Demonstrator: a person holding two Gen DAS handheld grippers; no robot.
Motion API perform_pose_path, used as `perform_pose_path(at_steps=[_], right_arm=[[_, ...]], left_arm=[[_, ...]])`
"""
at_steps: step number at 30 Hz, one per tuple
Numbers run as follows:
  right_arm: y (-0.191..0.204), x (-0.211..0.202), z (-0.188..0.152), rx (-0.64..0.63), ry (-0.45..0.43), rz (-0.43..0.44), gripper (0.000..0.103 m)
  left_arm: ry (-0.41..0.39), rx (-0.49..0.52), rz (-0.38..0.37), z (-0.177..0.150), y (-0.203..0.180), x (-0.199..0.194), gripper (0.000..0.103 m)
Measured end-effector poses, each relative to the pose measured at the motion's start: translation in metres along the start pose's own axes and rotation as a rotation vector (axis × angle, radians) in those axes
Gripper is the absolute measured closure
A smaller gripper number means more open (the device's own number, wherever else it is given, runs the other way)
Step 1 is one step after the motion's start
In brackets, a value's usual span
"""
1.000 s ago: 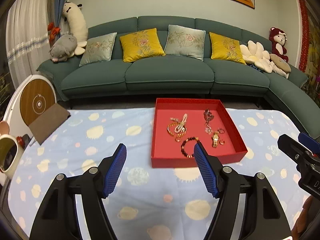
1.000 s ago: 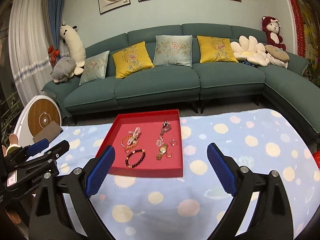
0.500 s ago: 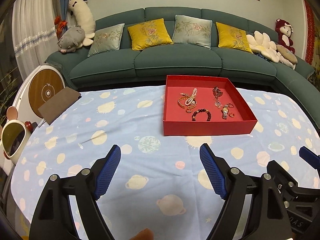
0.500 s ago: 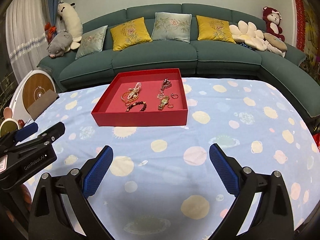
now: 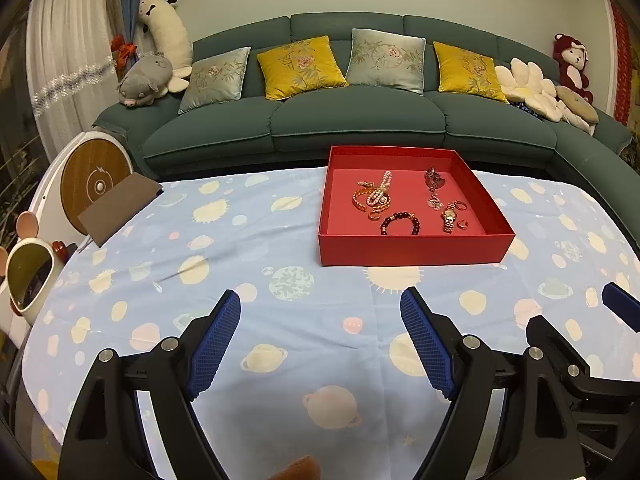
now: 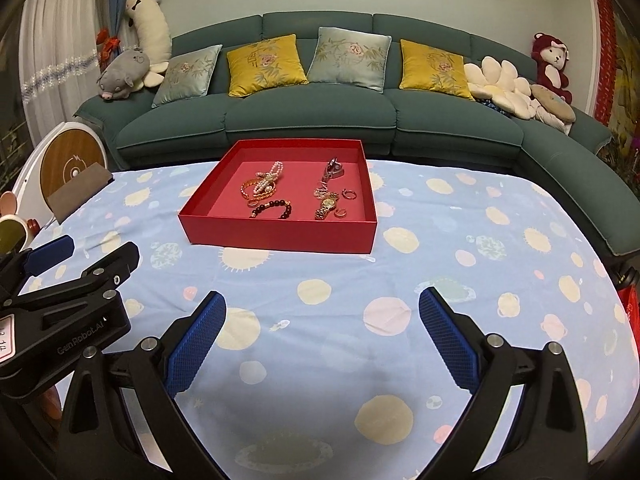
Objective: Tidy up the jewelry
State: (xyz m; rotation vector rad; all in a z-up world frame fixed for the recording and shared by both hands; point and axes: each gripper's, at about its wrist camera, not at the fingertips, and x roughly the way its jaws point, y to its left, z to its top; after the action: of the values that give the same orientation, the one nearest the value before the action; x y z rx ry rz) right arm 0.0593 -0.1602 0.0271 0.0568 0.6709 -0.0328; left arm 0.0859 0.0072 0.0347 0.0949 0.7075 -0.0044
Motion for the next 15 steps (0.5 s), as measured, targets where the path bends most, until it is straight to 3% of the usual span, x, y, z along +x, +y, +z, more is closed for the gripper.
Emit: perform_pose_path(at_steps=[15], right_arm=[[-0.0048,-0.0013,-0.0014,0.009,0.000,-0.004,0.008]], left_arm=[[-0.019,-0.006,0.008,0.0010,-0.0053,-0.0037,0.024]])
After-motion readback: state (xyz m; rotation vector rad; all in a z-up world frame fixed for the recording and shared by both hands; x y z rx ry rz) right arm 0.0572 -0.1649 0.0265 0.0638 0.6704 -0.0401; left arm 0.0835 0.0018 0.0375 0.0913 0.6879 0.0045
